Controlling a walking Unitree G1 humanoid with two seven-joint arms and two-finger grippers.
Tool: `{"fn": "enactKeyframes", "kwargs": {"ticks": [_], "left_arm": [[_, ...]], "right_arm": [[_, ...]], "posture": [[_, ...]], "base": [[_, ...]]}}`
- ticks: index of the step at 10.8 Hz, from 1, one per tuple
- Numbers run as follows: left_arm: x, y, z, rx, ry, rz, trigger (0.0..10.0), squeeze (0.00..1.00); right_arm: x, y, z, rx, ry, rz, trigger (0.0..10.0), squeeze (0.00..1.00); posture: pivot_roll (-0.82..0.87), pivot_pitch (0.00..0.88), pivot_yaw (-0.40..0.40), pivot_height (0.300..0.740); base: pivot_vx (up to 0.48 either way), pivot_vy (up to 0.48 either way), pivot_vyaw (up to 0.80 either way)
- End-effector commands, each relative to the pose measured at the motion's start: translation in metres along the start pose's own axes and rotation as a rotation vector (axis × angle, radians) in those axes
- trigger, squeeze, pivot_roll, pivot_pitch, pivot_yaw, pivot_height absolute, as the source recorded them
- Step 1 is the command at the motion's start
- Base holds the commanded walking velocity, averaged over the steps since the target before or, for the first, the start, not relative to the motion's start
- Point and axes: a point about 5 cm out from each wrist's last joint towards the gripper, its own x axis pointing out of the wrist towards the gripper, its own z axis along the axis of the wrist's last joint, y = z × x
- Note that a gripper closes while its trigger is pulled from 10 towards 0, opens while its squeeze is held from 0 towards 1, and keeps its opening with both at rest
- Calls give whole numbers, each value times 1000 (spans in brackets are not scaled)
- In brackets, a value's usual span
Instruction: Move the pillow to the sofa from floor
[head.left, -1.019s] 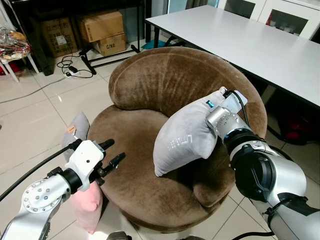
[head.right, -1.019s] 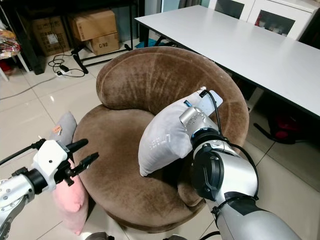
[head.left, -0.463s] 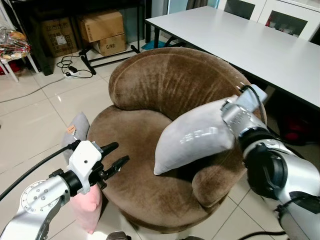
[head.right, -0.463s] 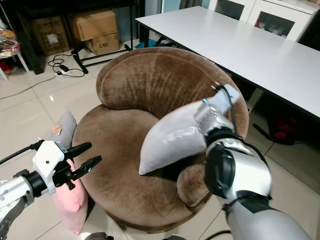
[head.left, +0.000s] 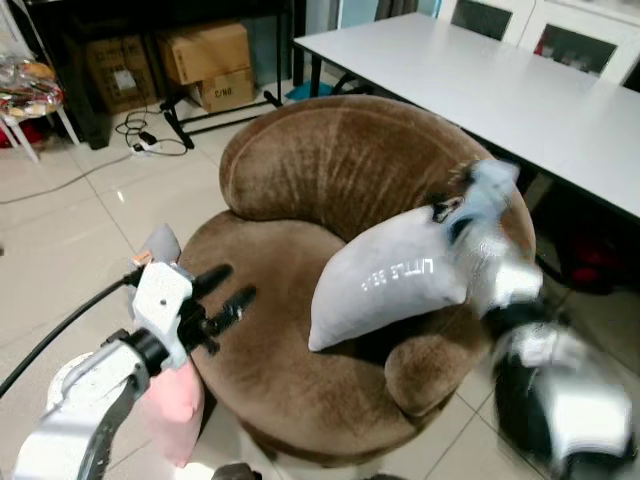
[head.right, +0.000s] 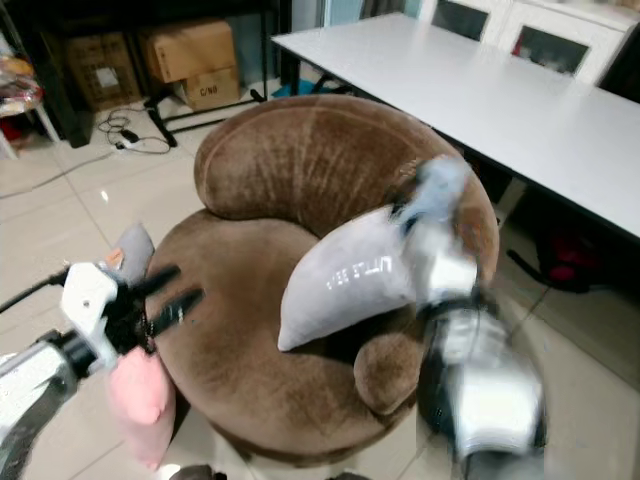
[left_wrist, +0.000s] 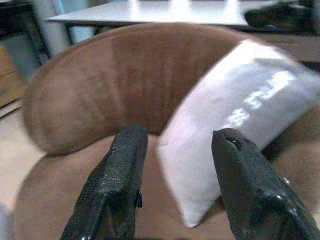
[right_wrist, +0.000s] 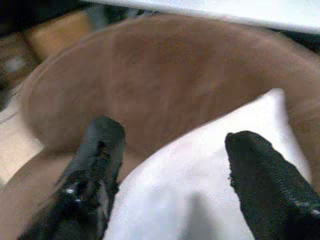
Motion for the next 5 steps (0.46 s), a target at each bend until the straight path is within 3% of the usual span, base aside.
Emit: {"fn": "enactKeyframes", "kwargs": {"ticks": [1,2,3,4,5], "left_arm": [[2,3,-4,29,23,73,10000,0],[2,6,-6,85,30,193,10000,0],[1,7,-6,89,29,230,10000,0],[-3,6,-4,66,18,312,10000,0],[-5,8,-4,62,6,364,10000,0]], "right_arm": [[-11,6,10,-35,-64,58,10000,1000],[-44,19,-8,-175,-150,155,10000,1000],[-53,21,-15,-223,-164,179,10000,1000],[-66,13,-33,-198,-94,123,10000,1000],[-71,11,-35,-180,-74,108,10000,1000]], "posture": [[33,0,-66,740],[26,0,-73,740],[25,0,-75,740],[29,0,-84,740],[37,0,-99,740]], "base": [[0,0,0],[0,0,0],[0,0,0],[0,0,0],[0,0,0]]}}
